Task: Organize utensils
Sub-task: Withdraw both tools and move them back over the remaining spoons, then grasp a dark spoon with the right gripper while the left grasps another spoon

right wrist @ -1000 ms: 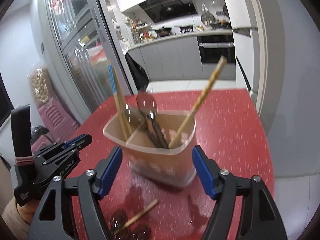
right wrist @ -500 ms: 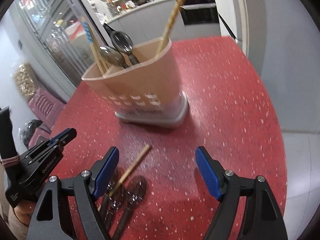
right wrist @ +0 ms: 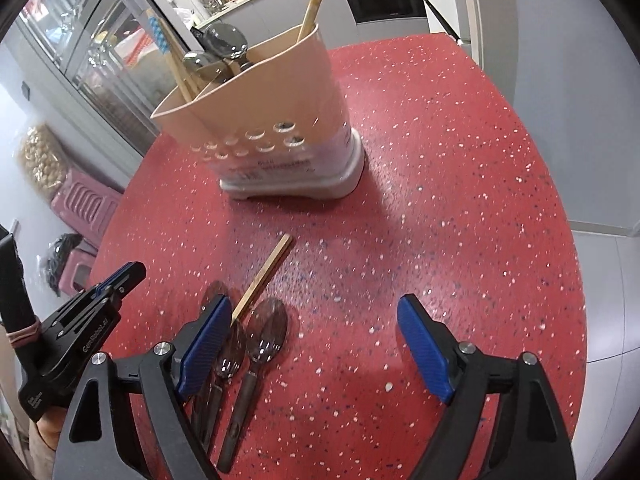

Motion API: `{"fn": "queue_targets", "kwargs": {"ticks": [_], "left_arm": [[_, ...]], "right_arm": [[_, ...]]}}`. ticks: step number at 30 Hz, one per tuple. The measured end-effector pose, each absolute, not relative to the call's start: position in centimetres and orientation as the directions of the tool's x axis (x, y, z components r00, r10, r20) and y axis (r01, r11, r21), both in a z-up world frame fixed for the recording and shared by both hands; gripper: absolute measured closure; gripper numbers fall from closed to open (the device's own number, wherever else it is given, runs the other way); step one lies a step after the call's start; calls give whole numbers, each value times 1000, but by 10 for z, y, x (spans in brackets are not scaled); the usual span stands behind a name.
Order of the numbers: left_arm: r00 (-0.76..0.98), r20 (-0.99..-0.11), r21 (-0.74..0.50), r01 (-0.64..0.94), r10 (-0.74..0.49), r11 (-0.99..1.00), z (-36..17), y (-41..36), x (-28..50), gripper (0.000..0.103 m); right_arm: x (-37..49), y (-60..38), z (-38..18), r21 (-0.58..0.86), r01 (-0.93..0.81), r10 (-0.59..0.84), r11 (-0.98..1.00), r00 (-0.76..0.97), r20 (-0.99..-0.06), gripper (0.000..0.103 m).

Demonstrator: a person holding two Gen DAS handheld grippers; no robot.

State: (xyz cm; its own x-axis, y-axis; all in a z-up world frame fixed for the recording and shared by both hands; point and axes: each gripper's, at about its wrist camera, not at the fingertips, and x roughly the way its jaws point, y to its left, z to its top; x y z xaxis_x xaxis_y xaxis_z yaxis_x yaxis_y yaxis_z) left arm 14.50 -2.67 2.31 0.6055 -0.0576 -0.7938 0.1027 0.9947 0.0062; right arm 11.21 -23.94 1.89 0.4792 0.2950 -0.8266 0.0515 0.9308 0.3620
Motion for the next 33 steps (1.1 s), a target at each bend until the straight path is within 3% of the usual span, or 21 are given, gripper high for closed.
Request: {"fn": "queue_targets", "kwargs": {"ticks": [1, 2, 3, 6, 15, 21, 26, 28, 33], "left_arm": [[607, -793, 9, 102, -55, 995, 22, -26, 142, 64], [608, -792, 10, 101, -54, 995, 21, -23, 141, 46], [608, -793, 12, 97, -49, 995, 21, -21, 140, 0], [633, -773, 18, 89, -42, 996, 18, -13, 134, 0], [598, -802, 21, 47, -11, 999, -7, 8, 128, 0], [571, -818, -8, 108, -69, 994, -20, 17, 119, 0], [533, -837, -31, 179, -124, 983, -24, 11, 117, 0], [528, -839, -37, 183, -130, 982, -26, 11, 117, 0], [533, -836, -53, 157, -130, 986, -29, 23, 114, 0]], "right_arm": [[110, -237, 18, 363, 46, 299, 931, 476, -827, 13], [109, -236, 19, 363, 43, 301, 931, 474, -828, 13], [107, -234, 18, 362, 38, 303, 931, 470, -829, 13], [102, -229, 15, 358, 31, 304, 933, 463, -833, 0], [96, -214, 2, 283, 46, 248, 958, 363, -898, 0], [90, -194, -3, 221, 25, 201, 975, 321, -925, 0], [90, -172, -4, 164, 5, 155, 986, 305, -940, 13], [92, -161, -6, 147, 6, 139, 989, 291, -947, 25], [96, -151, -10, 109, 16, 101, 994, 278, -955, 34]]}}
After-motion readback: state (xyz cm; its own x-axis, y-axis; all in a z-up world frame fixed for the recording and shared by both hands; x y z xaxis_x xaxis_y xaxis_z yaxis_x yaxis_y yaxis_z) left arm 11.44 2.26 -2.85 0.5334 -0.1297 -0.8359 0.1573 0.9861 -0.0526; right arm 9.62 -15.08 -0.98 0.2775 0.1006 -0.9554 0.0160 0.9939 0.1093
